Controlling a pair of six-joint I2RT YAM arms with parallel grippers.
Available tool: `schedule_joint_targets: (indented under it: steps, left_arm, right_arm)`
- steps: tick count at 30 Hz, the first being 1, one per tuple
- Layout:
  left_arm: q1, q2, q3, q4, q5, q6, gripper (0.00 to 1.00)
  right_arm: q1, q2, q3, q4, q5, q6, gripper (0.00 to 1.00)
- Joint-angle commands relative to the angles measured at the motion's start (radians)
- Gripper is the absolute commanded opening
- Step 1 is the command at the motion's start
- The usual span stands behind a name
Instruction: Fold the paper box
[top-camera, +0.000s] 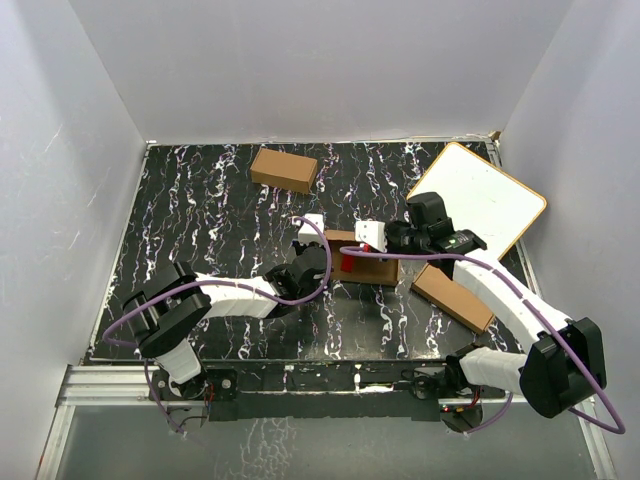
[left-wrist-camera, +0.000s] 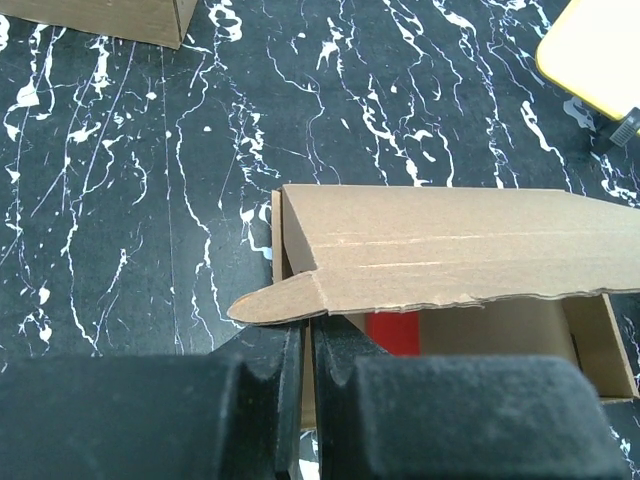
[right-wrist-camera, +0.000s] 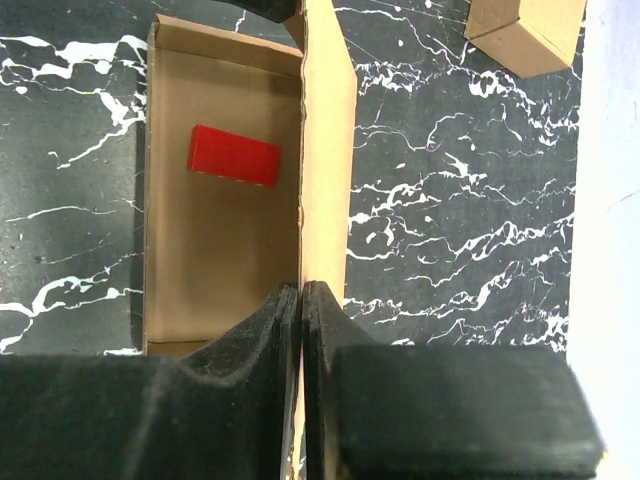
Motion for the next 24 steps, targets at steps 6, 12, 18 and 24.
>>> schedule_joint_targets:
  steps: [6, 12, 18, 24]
  left_arm:
    - [-0.008, -0.104, -0.002, -0.074, 0.065, -0.061, 0.24]
    - [-0.008, -0.268, -0.085, -0.152, 0.152, -0.104, 0.4]
    - [-0.008, -0.488, -0.192, -0.208, 0.268, -0.095, 0.53]
    - [0.004, -0.68, -0.199, -0.312, 0.328, -0.017, 0.6]
  right_arm:
    - [0.003, -0.021, -0.03, 0.063, 0.009, -0.021, 0.08]
    - [0.003, -0.03, -0.044, 0.065, -0.011, -0.008, 0.08]
    - [0.003, -0.042, -0.064, 0.064, -0.024, 0.003, 0.08]
    - [0.003, -0.062, -0.085, 0.052, -0.045, 0.003, 0.08]
